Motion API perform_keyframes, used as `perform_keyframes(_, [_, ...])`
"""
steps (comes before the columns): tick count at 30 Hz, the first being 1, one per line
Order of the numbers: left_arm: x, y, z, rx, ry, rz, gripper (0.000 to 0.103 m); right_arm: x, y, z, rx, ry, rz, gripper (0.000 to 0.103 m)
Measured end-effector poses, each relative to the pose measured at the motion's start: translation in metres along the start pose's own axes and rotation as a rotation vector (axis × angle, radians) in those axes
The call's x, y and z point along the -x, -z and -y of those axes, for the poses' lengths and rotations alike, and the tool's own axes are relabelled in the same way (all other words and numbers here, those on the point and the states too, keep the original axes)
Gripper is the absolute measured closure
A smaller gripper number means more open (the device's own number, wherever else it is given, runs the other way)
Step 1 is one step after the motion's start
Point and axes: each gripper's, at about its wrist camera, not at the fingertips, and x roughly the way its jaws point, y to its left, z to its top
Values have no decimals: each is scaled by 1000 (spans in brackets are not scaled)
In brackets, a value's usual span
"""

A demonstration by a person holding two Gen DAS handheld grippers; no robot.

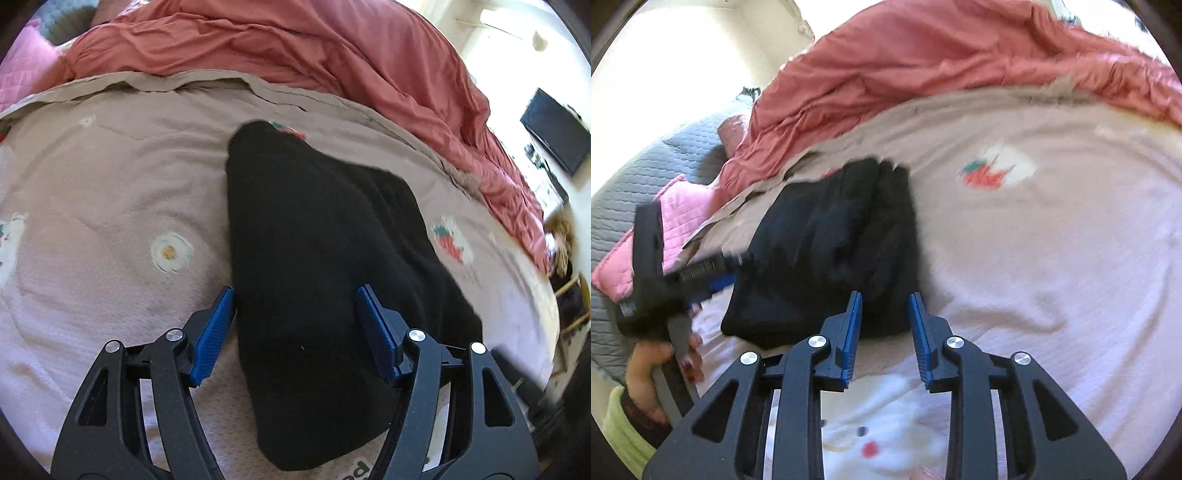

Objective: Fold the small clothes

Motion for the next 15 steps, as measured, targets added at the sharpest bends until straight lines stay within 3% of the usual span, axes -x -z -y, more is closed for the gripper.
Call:
perform_keyframes(2, [0, 5, 5, -36, -28, 24, 44, -2, -17, 0, 29, 21, 16, 76])
perform_keyframes(4, [1, 8, 8, -78, -33, 45, 44, -10, -30, -3, 54, 17, 6, 69])
perform_keyframes(7, [5, 8, -4, -57, 39, 50, 43, -46, -56, -12, 113, 0, -76, 60])
perform_keyframes(10, [6, 11, -15, -44, 82, 52, 35, -77, -74, -14, 112, 8, -127, 60])
perform_keyframes(15, [5, 11, -14, -45, 125, 39, 35, -116, -92, -10, 77, 13, -197, 60])
